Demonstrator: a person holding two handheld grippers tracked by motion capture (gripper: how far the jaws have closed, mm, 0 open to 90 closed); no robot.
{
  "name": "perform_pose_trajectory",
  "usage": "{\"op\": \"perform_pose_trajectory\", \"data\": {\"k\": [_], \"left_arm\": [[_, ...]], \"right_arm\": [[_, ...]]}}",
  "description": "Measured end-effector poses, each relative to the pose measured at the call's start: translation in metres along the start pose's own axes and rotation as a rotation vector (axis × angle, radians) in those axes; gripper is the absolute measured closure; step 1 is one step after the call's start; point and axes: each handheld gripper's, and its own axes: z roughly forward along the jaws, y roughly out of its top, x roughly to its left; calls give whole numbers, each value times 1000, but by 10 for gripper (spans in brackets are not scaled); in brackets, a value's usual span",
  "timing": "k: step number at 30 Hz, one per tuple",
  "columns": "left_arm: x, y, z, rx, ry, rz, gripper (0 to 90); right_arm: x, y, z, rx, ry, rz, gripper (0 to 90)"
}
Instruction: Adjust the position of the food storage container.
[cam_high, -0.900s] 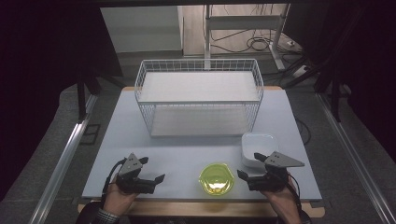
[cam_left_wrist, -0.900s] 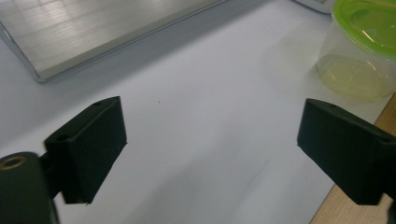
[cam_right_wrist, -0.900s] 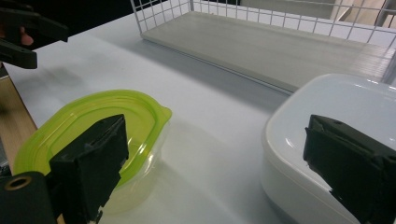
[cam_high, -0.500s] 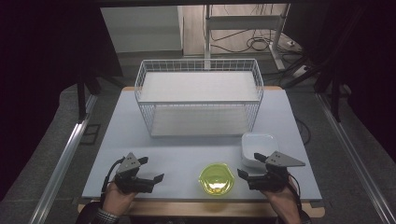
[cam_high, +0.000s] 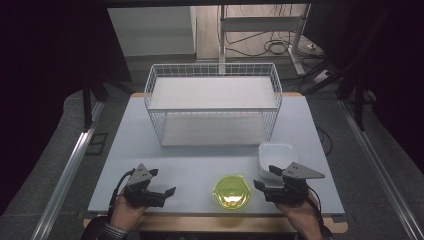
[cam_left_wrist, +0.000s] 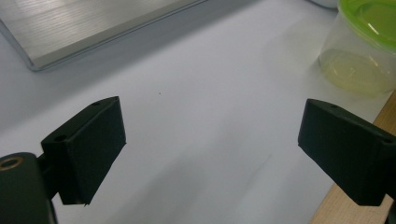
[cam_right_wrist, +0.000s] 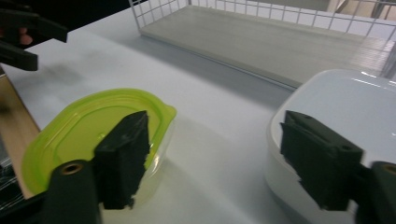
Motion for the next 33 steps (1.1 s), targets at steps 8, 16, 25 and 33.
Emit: {"op": "perform_pose_trajectory", "data": {"k": [8, 16, 25, 33], "left_arm": [[-1, 0, 1, 5, 18, 14, 75], [-1, 0, 0, 2, 28, 21, 75], [-1, 0, 0, 5, 35, 26, 75], [0, 0, 0, 9, 46, 25, 75]], "right_arm": [[7, 3, -5, 89, 66, -16, 664], [22, -6, -3, 247, 86, -41, 899], [41, -27, 23, 392, 139, -32, 899], [52, -25, 44, 409, 188, -58, 898]]}}
